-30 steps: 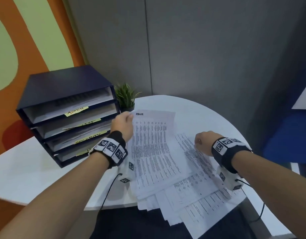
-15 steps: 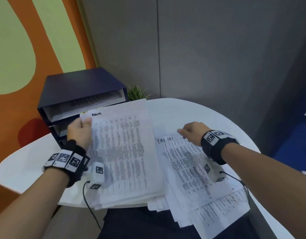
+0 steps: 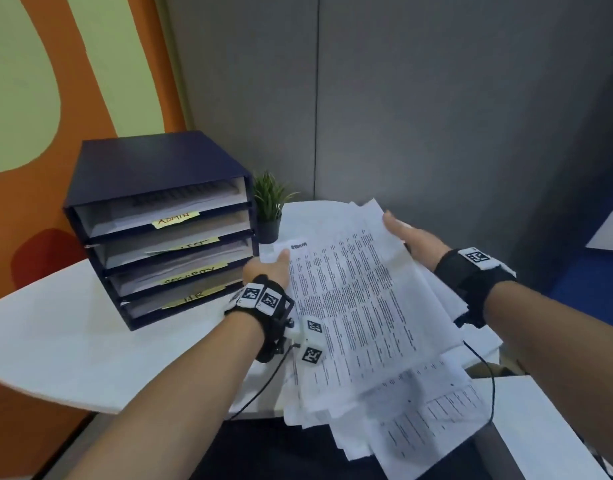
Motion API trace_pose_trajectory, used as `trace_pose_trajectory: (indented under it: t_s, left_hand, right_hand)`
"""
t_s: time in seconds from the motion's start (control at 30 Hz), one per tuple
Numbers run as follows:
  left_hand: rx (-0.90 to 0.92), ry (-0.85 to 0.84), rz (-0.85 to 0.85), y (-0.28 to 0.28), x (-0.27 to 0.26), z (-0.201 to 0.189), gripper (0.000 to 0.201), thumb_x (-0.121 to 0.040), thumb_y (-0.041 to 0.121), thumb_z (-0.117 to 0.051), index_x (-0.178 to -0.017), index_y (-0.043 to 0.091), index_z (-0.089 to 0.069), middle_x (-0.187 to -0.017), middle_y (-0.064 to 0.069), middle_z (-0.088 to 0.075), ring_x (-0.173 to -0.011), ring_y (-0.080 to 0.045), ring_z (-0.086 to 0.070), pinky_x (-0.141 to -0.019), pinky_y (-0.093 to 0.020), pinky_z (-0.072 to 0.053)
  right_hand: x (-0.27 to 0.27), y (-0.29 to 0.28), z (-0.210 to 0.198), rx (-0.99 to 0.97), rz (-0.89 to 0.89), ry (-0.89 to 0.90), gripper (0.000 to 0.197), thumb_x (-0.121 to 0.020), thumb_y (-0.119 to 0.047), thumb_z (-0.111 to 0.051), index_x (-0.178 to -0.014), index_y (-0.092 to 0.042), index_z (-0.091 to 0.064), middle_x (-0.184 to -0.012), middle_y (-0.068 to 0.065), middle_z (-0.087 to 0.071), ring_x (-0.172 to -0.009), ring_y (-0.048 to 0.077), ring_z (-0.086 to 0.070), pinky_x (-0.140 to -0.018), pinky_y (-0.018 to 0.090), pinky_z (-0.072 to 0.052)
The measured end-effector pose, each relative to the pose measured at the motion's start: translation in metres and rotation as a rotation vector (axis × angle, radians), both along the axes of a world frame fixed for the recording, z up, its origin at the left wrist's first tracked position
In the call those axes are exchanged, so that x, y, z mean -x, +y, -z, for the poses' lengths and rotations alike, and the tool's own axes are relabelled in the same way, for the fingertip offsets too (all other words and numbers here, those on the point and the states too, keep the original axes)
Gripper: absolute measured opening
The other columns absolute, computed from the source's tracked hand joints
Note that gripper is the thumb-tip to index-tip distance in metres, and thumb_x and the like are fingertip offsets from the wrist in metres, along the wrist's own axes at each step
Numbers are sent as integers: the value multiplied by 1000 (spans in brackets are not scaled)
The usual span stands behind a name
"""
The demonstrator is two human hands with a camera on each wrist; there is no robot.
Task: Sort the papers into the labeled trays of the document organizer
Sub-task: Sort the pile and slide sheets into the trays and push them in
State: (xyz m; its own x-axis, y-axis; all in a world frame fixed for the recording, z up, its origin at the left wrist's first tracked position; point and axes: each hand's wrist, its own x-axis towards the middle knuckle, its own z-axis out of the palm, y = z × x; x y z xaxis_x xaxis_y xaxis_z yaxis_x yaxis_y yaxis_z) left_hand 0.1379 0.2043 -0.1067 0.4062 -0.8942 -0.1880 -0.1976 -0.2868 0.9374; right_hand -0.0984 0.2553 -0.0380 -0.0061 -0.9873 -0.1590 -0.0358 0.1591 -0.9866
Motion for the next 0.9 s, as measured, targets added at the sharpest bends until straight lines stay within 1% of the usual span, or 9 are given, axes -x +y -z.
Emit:
trace_pose_trajectory:
  t_s: [0.1, 0.2, 0.27, 0.43, 0.53, 0.6, 0.7, 0.83, 0.9]
  left_hand:
    - [-52, 1, 54, -3, 21, 28, 75, -89, 48, -62, -146, 5, -38, -151, -14, -39, -137, -31, -41, -113, -39, -34]
    - [-29, -77, 137, -3, 28, 51, 44, -99, 40, -48, -120, 4, -62, -126, -17, -59, -116, -29, -55, -96, -29, -40]
    - [-31, -68, 154, -3, 26, 63, 36, -100, 32, -48, -110, 5, -68, -114, -14, -67, -109, -31, -61, -90, -29, -43]
    - [-78, 54, 168, -8, 15, 63, 42, -103, 28, -40, -116, -5, -63, -123, -20, -63, -105, -32, -60, -95, -33, -45]
    - [-50, 166, 236, -18, 14, 54, 30, -103, 14, -38, -104, 0, -64, -121, -14, -58, -117, -30, -54, -88, -27, -45]
    - [-28, 155, 273, -22, 15, 47, 28, -101, 11, -41, -117, 0, -62, -130, -14, -55, -128, -30, -49, -100, -28, -41]
    - [59, 174, 279, -23, 15, 33, 42, -100, 20, -48, -140, 8, -47, -147, -9, -45, -134, -27, -43, -113, -37, -34]
    - [95, 162, 320, -22, 13, 13, 60, -96, 43, -50, -146, 12, -40, -150, -4, -41, -136, -25, -41, -114, -41, -32]
    - [47, 267, 325, -26, 10, 11, 85, -79, 68, -59, -145, 17, -42, -146, 0, -48, -131, -25, -48, -111, -44, -37]
  right_hand:
    - [19, 4, 24, -71, -41, 931, 24, -76, -38, -76, -83, -16, -74, -71, 0, -72, -61, 16, -67, -53, 20, -50]
    - [30, 0, 47, -201, 6, 1343, 18, -83, -30, -63, -80, -12, -64, -73, 3, -64, -69, 23, -63, -57, 21, -43]
    - [37, -2, 53, -189, 86, 1401, 16, -84, -27, -58, -90, -14, -65, -81, 4, -64, -74, 25, -63, -64, 24, -45]
    - [52, -3, 43, -133, 219, 1409, 17, -88, -21, -49, -94, -16, -65, -85, 5, -65, -74, 26, -63, -62, 27, -45]
    - [52, -4, 36, -104, 247, 1332, 14, -91, -17, -44, -89, -19, -58, -79, 5, -59, -71, 27, -60, -61, 29, -44]
    - [48, -5, 31, -71, 271, 1266, 14, -92, -15, -43, -88, -19, -56, -79, 6, -58, -71, 27, -58, -62, 31, -43]
    - [36, -6, 23, -18, 295, 1118, 18, -95, -16, -42, -95, -17, -59, -83, 8, -61, -76, 29, -61, -66, 33, -48]
    - [12, -10, 6, 59, 275, 1018, 25, -98, -23, -40, -102, -14, -62, -89, 11, -66, -81, 32, -63, -76, 38, -53]
    - [0, -11, -2, 92, 272, 971, 26, -98, -25, -41, -104, -15, -64, -90, 11, -66, -81, 32, -63, -78, 39, -53]
